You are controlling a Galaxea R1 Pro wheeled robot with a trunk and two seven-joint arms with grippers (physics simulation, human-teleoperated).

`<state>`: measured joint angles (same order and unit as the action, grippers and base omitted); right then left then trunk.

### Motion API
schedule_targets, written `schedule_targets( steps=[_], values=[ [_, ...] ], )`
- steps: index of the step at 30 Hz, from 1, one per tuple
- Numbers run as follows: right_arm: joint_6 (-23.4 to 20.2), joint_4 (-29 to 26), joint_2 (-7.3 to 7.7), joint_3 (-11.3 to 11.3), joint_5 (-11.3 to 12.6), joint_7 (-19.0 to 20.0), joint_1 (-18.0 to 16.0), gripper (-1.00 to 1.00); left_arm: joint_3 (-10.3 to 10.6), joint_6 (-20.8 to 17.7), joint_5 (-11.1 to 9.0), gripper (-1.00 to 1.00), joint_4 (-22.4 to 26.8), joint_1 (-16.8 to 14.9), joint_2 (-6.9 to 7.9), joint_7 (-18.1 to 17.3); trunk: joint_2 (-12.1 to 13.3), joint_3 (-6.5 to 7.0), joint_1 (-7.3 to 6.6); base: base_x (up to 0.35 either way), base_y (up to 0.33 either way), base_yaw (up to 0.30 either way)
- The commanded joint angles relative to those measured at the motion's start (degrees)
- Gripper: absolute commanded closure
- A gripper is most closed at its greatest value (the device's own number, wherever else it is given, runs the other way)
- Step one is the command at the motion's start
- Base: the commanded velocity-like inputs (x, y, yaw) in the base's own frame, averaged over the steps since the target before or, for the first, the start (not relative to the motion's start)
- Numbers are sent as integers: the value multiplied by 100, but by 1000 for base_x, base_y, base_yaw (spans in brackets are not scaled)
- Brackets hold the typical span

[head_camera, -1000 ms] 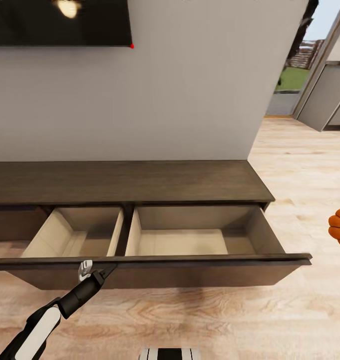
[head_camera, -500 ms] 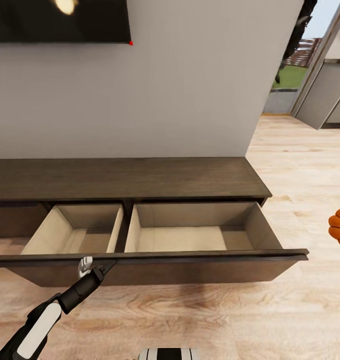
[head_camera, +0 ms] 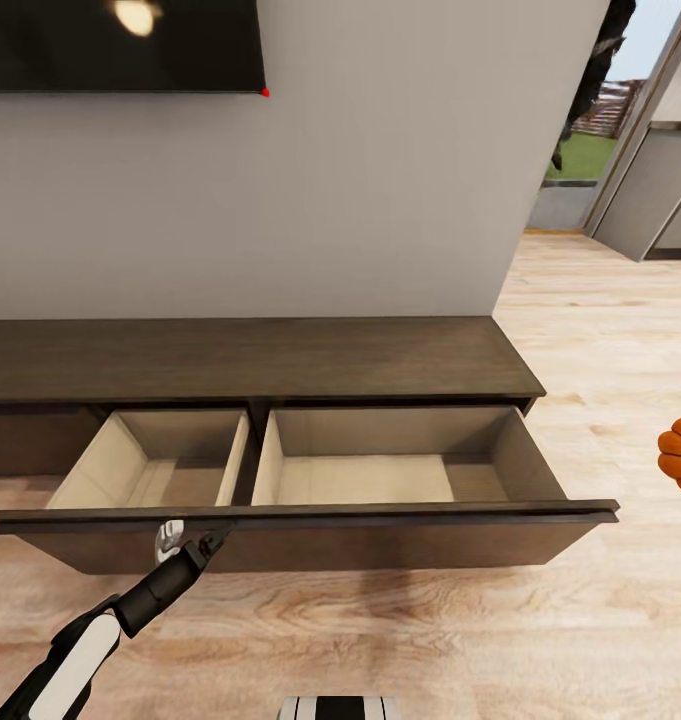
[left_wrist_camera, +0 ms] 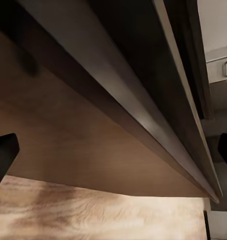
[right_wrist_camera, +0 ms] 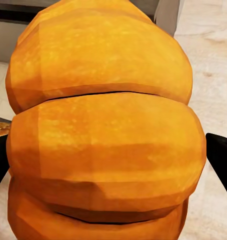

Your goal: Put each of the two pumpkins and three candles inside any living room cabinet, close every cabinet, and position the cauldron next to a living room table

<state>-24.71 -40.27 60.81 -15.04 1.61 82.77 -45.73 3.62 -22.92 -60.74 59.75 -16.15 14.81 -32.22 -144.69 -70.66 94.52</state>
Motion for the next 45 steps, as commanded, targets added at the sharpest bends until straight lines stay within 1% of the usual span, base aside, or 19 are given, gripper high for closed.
schedule_targets(
  steps=[1,9,11,12,13,15,17,19,22,24,26,29,35,39,45],
  values=[
    [-60,2,1,0,13,19,-6,100,7,-46,-60,-100,1,-2,4,3,-2,-5,-1,-29,0,0],
    [-51,2,1,1,7,19,-6,100,15,-46,-60,-100,-1,-1,6,21,-2,-5,-1,-194,0,0],
    [-20,2,1,1,5,19,-6,100,10,-46,-60,-100,-37,29,18,11,-2,-5,-1,-45,0,0],
    [-9,2,1,1,5,19,-6,100,14,-46,-60,-100,-85,43,52,2,-2,-5,-1,-26,0,0],
    [-16,2,11,-5,-4,19,-6,100,44,-44,-71,-100,-497,212,194,-33,-2,-5,-1,-4,0,0],
    [-25,5,27,-10,5,19,-6,100,47,-33,-64,-100,-720,364,214,-98,-2,-5,-1,-3,0,0],
    [-31,8,40,-13,16,19,-6,100,49,-10,-56,-100,-950,523,232,-285,-2,-5,-1,-1,0,29],
    [-43,5,40,-15,25,19,-6,100,50,105,-51,-100,-1269,674,244,-654,-2,-5,-1,-1,0,155],
    [-48,3,38,-16,29,19,-6,100,51,287,-52,-100,-1610,742,259,-1015,-2,-5,-1,0,0,230],
    [-48,3,37,-17,31,17,-6,100,55,406,-52,-100,-1893,769,306,-1278,-2,-5,-1,0,0,268],
    [-47,-1,27,-15,31,18,-6,100,57,447,-52,-100,-2010,779,339,-1394,-2,-5,-1,0,0,279],
    [-39,-5,11,-10,28,19,-6,100,59,481,-52,-100,-2093,785,372,-1482,-2,-5,-1,0,0,287],
    [-15,-6,-1,-1,24,14,-6,100,60,516,-52,-100,-2128,788,382,-1514,-2,-5,-1,0,0,290],
    [-1,-11,-73,1,14,11,-6,100,62,569,-52,-100,-2133,788,382,-1518,-2,-5,-1,0,0,291],
    [9,-9,-108,-2,-1,11,-6,100,67,579,-50,-100,-2134,789,382,-1512,-2,-5,-1,0,0,188]
  ],
)
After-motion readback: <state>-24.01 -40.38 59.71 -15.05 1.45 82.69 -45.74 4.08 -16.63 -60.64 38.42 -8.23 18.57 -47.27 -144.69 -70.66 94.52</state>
